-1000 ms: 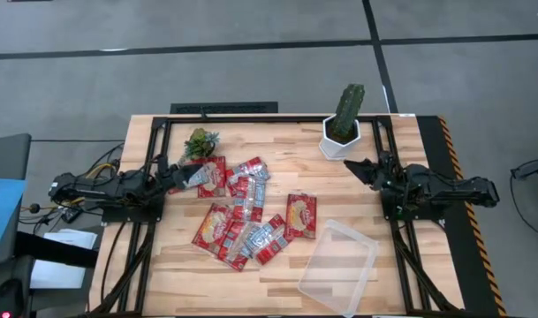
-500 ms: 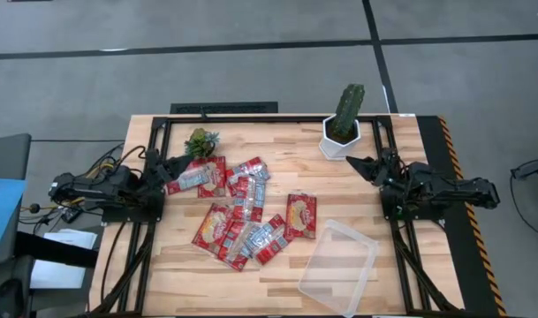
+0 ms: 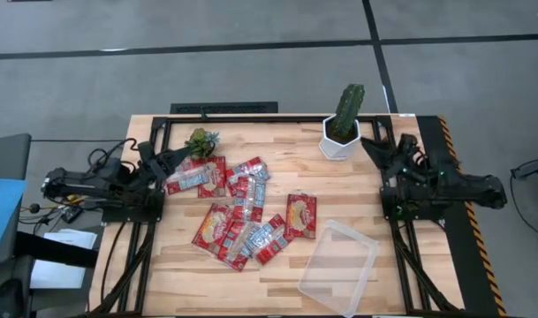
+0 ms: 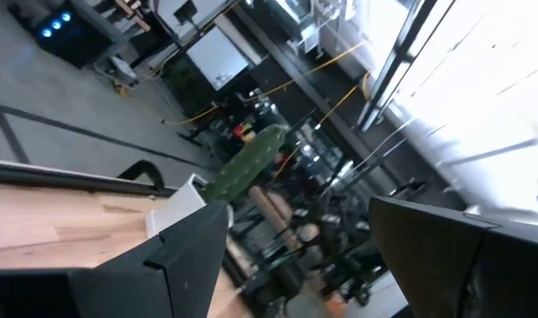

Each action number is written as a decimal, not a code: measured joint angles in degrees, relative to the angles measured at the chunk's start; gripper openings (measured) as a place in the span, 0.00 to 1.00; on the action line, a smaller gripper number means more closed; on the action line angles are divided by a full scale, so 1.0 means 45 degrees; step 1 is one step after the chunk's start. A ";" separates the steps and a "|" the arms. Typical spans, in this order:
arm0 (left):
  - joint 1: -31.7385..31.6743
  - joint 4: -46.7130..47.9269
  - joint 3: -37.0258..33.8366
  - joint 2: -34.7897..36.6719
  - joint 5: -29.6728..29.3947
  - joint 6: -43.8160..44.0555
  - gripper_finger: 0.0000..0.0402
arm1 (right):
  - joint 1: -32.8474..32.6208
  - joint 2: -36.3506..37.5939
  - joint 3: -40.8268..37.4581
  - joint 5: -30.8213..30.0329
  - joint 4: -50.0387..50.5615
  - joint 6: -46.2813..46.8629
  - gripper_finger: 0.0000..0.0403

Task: Sort popcorn bags into baskets
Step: Put the red popcorn bag into the transparent bin

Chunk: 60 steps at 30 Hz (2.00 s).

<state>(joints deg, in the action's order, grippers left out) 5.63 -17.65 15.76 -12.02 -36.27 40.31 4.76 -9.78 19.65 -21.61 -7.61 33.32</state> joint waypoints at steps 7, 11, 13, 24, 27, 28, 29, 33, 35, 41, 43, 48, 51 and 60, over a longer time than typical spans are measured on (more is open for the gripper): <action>0.0000 0.2448 0.1921 -0.2490 -0.0016 0.0444 0.65 | 0.0375 -0.3178 0.2748 0.0162 0.4265 -0.0297 0.65; -0.0026 0.3866 0.2957 -0.4013 0.0004 0.0904 0.65 | 0.0630 -0.4779 0.3285 0.0694 0.4683 -0.0240 0.72; -0.0148 0.4496 0.3373 -0.4768 0.0194 0.1201 0.65 | 0.0782 -0.5538 0.3360 0.1030 0.4634 0.0102 0.75; -0.1653 0.5170 0.3714 -0.8096 0.4430 0.2677 0.65 | 0.1108 -1.0467 0.3383 0.3594 0.5359 0.2466 0.81; -0.1972 0.5154 0.3719 -0.8829 0.5056 0.2926 0.65 | 0.0905 -1.1449 0.3383 0.3864 0.5653 0.2705 0.80; -0.2067 0.5162 0.3719 -0.9046 0.5295 0.2978 0.65 | 0.0840 -1.1715 0.3383 0.3869 0.5754 0.2705 0.80; -0.2142 0.5165 0.3717 -0.9253 0.5529 0.3000 0.65 | 0.0769 -1.1972 0.3383 0.3866 0.5746 0.2704 0.80; -0.2352 0.5000 0.3716 -1.0006 0.6429 0.3111 0.65 | 0.0486 -1.2630 0.3383 0.3893 0.5825 0.2420 0.80; -0.2401 0.4726 0.3714 -1.0318 0.6736 0.3115 0.65 | 0.0359 -1.2812 0.3383 0.4048 0.6033 0.2298 0.80; -0.2443 0.3633 0.3714 -1.1200 0.7000 0.3111 0.65 | 0.0280 -1.2930 0.3383 0.4197 0.6842 0.2193 0.80; -0.2443 0.3285 0.3717 -1.1485 0.7001 0.3111 0.65 | 0.0306 -1.2930 0.3383 0.4197 0.7007 0.2190 0.80; -0.2443 0.2861 0.3719 -1.1920 0.7151 0.3198 0.65 | 0.0304 -1.2926 0.3383 0.4206 0.7239 0.2185 0.80; -0.2443 0.2867 0.3719 -1.1957 0.7327 0.3222 0.65 | 0.0304 -1.2926 0.3383 0.4211 0.7296 0.2211 0.80; -0.2443 0.2500 0.3719 -1.1947 0.7328 0.3388 0.65 | 0.0304 -1.2926 0.3383 0.4250 0.7220 0.2263 0.79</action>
<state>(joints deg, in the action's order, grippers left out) -5.37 -6.40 32.49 -65.78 -3.29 55.55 6.13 -67.94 34.87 -2.48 24.88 43.51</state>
